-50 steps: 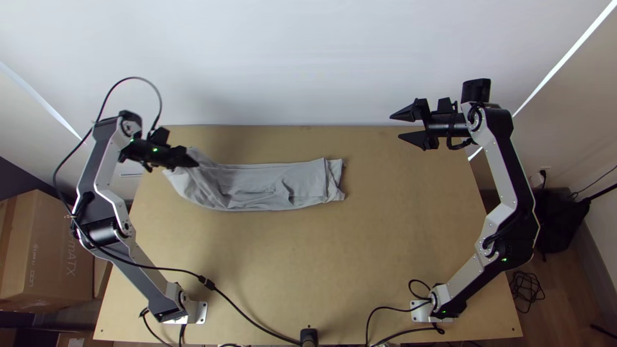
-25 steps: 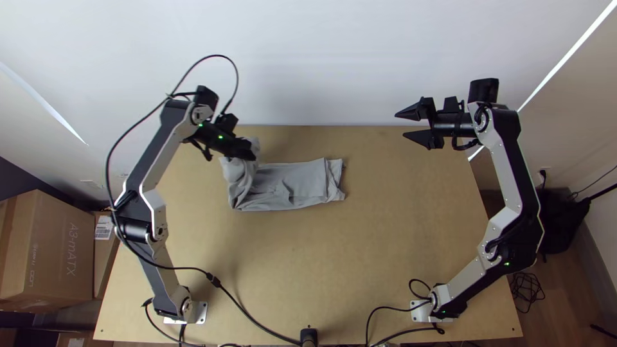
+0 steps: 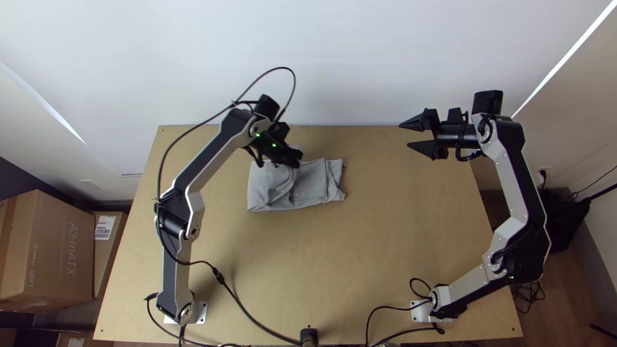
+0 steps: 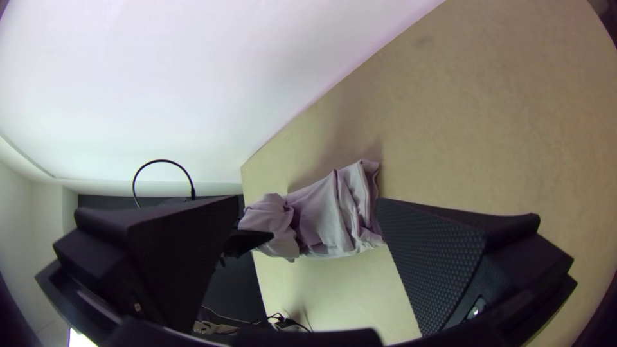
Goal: Fold the t-shirt
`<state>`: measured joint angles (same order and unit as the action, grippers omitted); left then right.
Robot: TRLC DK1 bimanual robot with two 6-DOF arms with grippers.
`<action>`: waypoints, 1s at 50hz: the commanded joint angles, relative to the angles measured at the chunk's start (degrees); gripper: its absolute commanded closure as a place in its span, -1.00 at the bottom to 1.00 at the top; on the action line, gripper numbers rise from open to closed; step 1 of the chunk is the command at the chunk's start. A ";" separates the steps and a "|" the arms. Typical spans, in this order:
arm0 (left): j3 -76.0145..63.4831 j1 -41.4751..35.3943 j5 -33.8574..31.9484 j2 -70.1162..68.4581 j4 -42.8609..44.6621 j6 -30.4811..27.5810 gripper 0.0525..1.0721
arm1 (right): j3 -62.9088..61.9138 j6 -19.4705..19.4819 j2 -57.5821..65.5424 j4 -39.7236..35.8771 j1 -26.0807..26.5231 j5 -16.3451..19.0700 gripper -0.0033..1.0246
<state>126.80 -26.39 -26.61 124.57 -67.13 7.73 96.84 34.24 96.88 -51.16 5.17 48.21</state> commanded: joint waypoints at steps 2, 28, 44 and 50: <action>1.87 -5.16 2.88 2.87 1.30 2.29 0.75 | -3.67 -0.49 -3.63 1.41 1.25 -0.13 -0.90; 4.24 -13.33 10.61 1.29 25.47 6.34 -0.92 | -21.16 -0.66 -10.57 11.17 -1.65 -2.06 -0.90; 4.15 -7.09 11.14 -9.09 19.23 3.00 -0.92 | -23.18 -0.75 -4.24 14.68 -10.71 -3.38 -0.90; 3.80 -4.37 11.14 -12.51 13.34 1.94 -0.92 | -21.60 -0.58 0.15 16.00 -14.05 -4.52 -0.90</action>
<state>129.47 -32.34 -15.77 116.42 -50.15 11.00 74.81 33.82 92.82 -36.01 -6.70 44.36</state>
